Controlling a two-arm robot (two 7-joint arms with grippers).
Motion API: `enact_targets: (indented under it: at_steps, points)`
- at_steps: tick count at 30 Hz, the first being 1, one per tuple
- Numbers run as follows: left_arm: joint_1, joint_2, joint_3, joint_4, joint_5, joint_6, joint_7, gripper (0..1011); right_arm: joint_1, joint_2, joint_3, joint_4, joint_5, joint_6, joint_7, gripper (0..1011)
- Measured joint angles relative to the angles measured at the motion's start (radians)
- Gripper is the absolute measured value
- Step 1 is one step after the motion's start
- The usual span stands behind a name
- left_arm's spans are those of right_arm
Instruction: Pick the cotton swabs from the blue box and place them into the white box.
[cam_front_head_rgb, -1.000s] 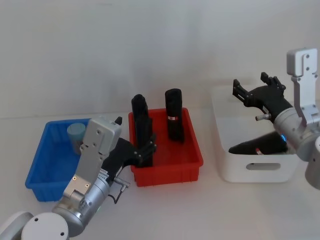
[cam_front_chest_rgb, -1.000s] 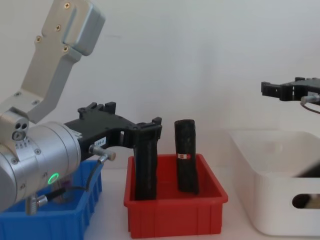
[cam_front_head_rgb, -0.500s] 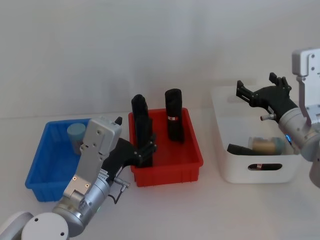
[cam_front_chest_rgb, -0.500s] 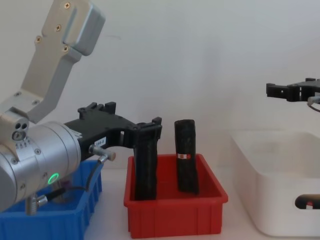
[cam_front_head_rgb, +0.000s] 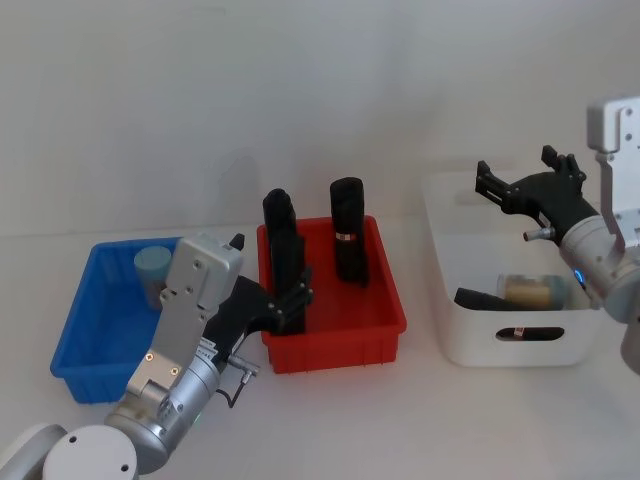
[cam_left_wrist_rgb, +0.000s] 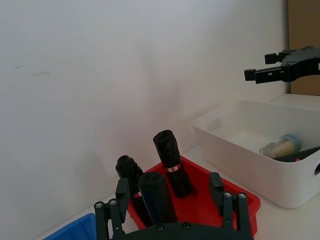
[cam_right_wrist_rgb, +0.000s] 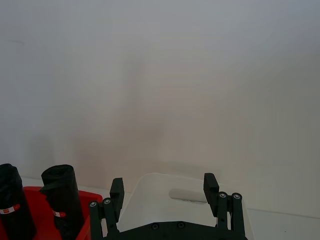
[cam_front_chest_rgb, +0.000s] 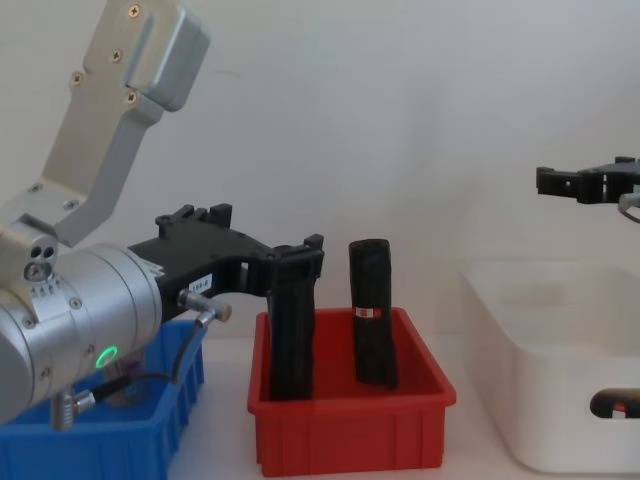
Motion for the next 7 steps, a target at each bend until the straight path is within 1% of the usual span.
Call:
enact_targets:
  at_steps: [7]
  points:
    - [0.0, 0.0, 0.0, 0.0, 0.0, 0.0, 0.0, 1004, 0.0, 0.001, 0.001, 0.0, 0.0, 0.001, -0.001, 1002]
